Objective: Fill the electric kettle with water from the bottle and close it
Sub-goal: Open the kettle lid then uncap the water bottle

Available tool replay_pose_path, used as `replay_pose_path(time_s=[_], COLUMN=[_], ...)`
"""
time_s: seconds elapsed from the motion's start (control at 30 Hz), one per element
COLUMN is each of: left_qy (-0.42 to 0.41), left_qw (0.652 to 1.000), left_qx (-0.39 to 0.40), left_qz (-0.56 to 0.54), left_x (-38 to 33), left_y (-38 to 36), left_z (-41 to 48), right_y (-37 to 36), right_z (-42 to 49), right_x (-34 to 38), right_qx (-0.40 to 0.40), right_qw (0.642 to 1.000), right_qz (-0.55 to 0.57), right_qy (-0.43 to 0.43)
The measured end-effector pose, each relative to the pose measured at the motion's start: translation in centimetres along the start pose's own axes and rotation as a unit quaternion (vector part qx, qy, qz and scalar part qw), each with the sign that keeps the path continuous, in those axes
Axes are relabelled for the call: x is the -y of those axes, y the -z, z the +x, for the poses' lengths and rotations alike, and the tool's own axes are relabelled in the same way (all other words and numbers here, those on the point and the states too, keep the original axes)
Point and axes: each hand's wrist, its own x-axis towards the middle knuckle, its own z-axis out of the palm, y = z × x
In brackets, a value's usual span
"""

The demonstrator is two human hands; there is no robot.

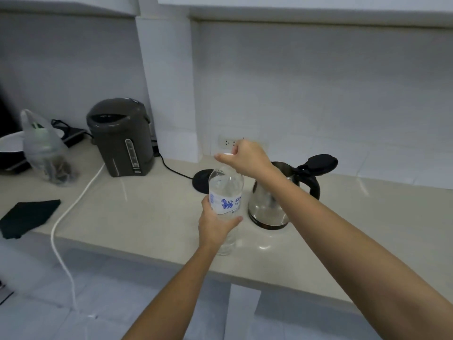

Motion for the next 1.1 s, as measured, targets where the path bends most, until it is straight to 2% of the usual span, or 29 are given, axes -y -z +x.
replay_pose_path(time_s=[0.13,0.3,0.4,0.47,0.63,0.73,0.87,0.93,1.0,1.1], left_qy=[0.005,-0.006,-0.007,0.005,0.041,0.038,0.025,0.022,0.02,0.006], left_qw=[0.998,0.996,0.996,0.996,0.992,0.99,0.989,0.99,0.99,0.993], left_qx=[-0.016,-0.018,-0.012,-0.007,0.016,0.012,0.012,0.01,0.011,-0.002], left_qz=[0.055,0.089,0.091,0.087,0.121,0.134,0.143,0.142,0.139,0.121], left_x=[0.5,0.8,1.0,1.2,1.6,1.6,1.8,2.0,2.3,2.7], left_y=[-0.2,0.3,0.4,0.3,0.4,0.3,0.1,0.1,0.1,0.1], left_z=[0.4,0.6,0.7,0.8,1.0,0.9,0.9,0.9,0.9,1.0], right_y=[1.3,2.0,3.6,4.5,2.7,2.8,4.1,4.6,5.2,4.8], right_z=[0.4,0.8,1.5,1.4,1.4,1.4,1.7,2.0,1.6,0.1], right_x=[0.0,-0.4,-0.2,0.5,1.9,2.1,1.2,0.5,-0.2,-2.8], right_qx=[0.054,0.146,0.229,0.251,0.135,0.159,0.225,0.224,0.17,0.065], right_qw=[0.993,0.975,0.951,0.939,0.948,0.935,0.93,0.931,0.951,0.983], right_qz=[-0.092,-0.101,-0.142,-0.183,-0.258,-0.277,-0.223,-0.2,-0.142,-0.033], right_qy=[0.058,0.134,0.153,0.151,0.125,0.157,0.185,0.206,0.217,0.17])
